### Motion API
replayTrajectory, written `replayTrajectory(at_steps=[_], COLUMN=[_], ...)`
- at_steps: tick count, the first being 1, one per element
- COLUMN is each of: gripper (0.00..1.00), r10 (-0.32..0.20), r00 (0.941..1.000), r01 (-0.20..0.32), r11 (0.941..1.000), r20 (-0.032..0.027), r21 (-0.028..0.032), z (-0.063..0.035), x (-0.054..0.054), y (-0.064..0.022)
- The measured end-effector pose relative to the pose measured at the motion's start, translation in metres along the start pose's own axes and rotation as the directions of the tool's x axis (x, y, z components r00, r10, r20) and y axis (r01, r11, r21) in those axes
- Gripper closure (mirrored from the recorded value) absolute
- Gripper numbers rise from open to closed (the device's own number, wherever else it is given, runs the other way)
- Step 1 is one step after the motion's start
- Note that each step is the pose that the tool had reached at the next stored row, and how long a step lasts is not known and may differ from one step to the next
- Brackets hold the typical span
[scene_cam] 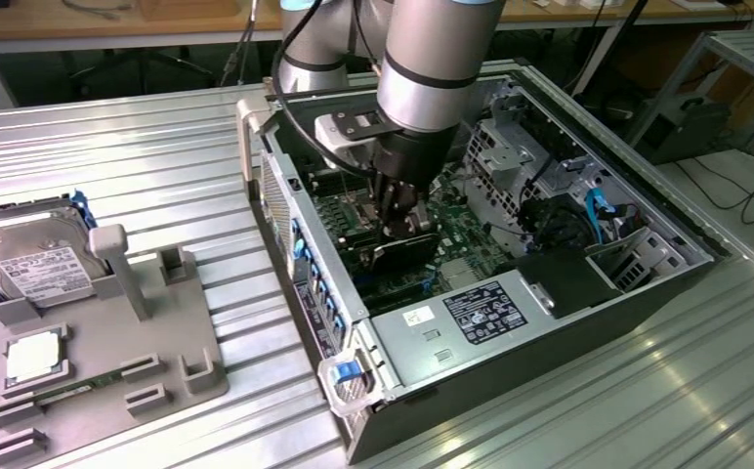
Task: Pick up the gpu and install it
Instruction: 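Press down on the gpu until it lock into place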
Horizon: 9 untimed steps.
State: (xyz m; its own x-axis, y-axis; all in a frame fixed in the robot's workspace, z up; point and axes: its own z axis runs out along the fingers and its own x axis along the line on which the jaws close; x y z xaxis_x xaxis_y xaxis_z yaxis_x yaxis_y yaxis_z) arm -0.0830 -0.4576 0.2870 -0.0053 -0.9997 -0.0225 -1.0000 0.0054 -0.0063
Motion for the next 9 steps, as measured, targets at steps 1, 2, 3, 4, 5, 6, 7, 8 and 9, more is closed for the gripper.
replayTrajectory(at_steps=[1, 2, 3, 4, 5, 6, 7, 8, 9], gripper=[0.89, 0.89, 0.89, 0.89, 0.89, 0.89, 0.89, 0.89, 0.89], r10=[0.000, 0.000, 0.000, 0.000, 0.000, 0.000, 0.000, 0.000, 0.000], r00=[1.0000, 1.0000, 1.0000, 1.0000, 1.0000, 1.0000, 1.0000, 1.0000, 1.0000], r01=[0.000, 0.000, 0.000, 0.000, 0.000, 0.000, 0.000, 0.000, 0.000], r11=[1.0000, 1.0000, 1.0000, 1.0000, 1.0000, 1.0000, 1.0000, 1.0000, 1.0000], r20=[0.0000, 0.0000, -0.0001, -0.0001, 0.0000, 0.0000, 0.0001, 0.0000, 0.0000], r21=[0.0000, 0.0000, 0.0000, 0.0000, 0.0000, 0.0000, 0.0001, 0.0000, 0.0000], z=[0.0000, -0.0001, -0.0001, -0.0001, -0.0001, -0.0001, 0.0001, 0.0001, 0.0002], x=[0.000, 0.000, 0.000, 0.000, 0.000, 0.000, 0.000, 0.000, 0.000], y=[0.0031, 0.0069, 0.0102, 0.0134, 0.0167, 0.0193, 0.0213, 0.0232, 0.0273])
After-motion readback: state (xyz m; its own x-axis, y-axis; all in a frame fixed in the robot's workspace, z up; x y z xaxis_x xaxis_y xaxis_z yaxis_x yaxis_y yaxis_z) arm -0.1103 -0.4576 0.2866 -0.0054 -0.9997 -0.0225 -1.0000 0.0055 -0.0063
